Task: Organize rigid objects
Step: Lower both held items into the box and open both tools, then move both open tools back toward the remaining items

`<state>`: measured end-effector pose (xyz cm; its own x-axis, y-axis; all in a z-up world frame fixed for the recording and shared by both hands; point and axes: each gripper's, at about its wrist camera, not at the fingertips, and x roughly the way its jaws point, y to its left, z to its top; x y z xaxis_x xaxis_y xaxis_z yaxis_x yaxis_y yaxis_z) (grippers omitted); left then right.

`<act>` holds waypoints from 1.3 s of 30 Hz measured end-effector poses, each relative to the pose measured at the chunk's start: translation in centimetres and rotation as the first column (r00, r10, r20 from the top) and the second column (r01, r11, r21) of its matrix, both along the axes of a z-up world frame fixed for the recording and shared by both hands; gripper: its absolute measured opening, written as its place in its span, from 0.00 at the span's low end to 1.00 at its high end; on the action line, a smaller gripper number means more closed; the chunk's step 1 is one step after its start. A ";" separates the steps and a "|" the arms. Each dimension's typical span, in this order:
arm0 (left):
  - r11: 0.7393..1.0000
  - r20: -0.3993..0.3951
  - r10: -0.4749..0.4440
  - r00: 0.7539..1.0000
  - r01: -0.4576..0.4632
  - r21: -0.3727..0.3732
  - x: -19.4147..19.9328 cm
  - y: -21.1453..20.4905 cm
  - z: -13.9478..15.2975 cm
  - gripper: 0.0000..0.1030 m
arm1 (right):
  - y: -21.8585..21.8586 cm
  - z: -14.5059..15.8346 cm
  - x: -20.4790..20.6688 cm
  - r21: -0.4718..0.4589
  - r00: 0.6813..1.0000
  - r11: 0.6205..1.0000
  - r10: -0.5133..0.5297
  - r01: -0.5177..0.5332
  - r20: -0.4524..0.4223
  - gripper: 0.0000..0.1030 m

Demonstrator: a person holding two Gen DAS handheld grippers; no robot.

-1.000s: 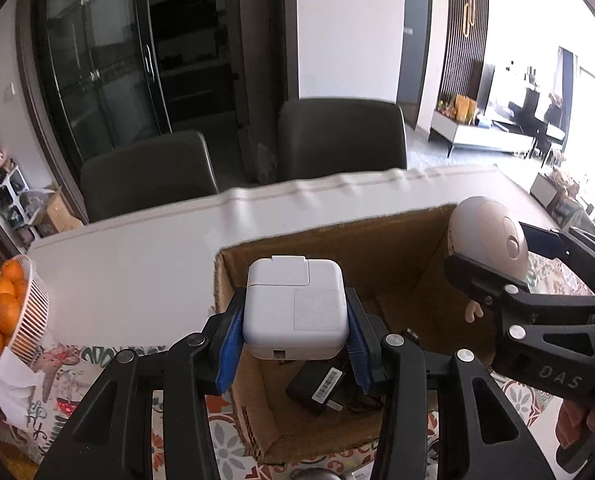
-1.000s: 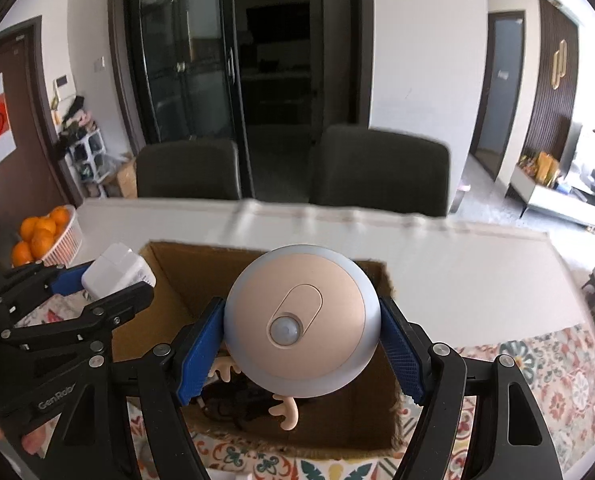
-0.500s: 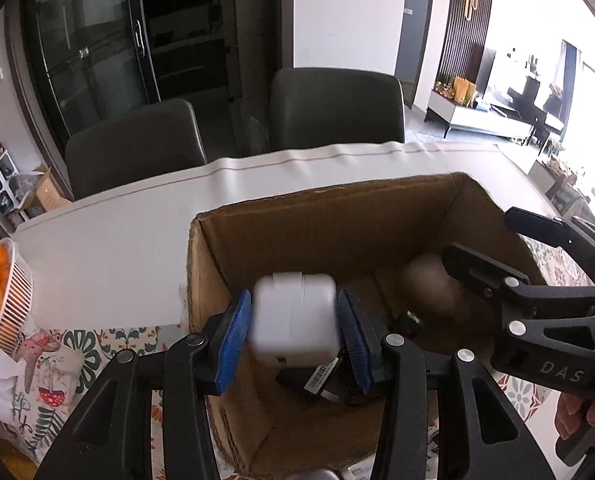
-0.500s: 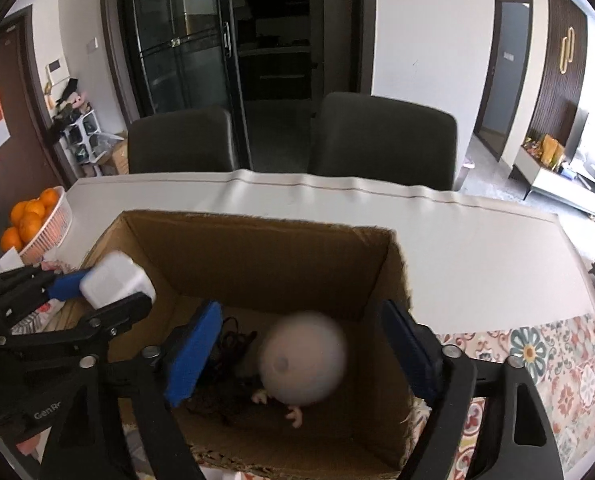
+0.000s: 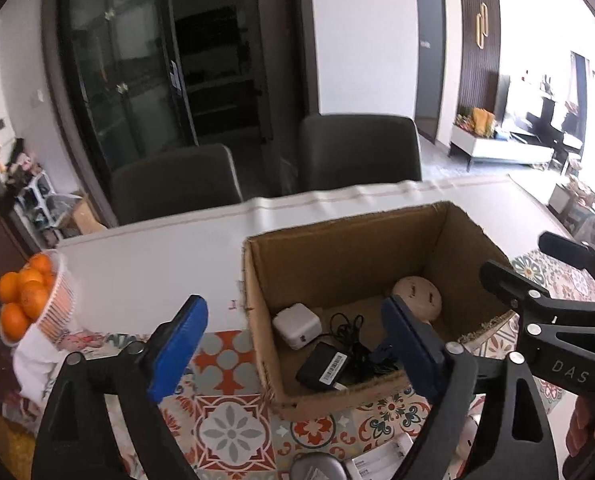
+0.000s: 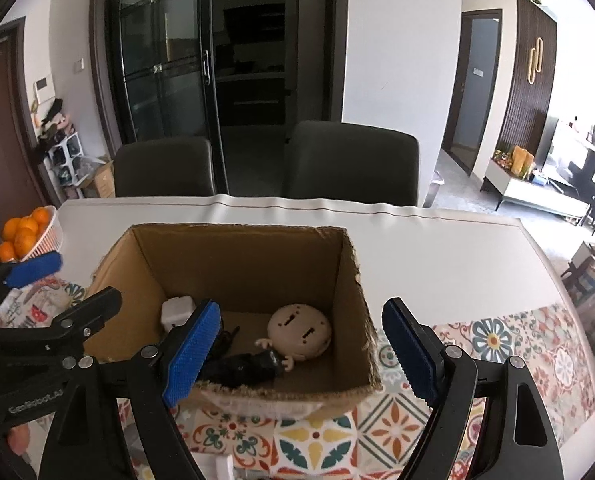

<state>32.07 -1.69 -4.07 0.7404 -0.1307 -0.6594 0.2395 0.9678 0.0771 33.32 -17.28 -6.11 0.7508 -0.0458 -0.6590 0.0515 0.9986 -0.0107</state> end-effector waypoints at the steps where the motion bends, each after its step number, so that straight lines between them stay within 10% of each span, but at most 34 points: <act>1: 1.000 0.014 0.008 1.000 -0.008 0.002 -0.5 0.0 0.3 0.92 | 0.0 0.2 -0.6 0.001 1.000 1.000 -0.008 0.008 0.005 0.81; 39: 0.996 -0.034 0.090 0.995 -0.090 0.007 -12.4 1.0 -3.1 1.00 | 0.8 -2.4 -13.3 -0.043 0.999 0.999 -0.002 0.003 0.033 0.81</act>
<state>19.65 -0.71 -7.14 0.7261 -0.0614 -0.6848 0.1543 0.9851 0.0753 20.06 -16.48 -8.53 0.7716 -0.0754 -0.6316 0.0551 0.9971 -0.0517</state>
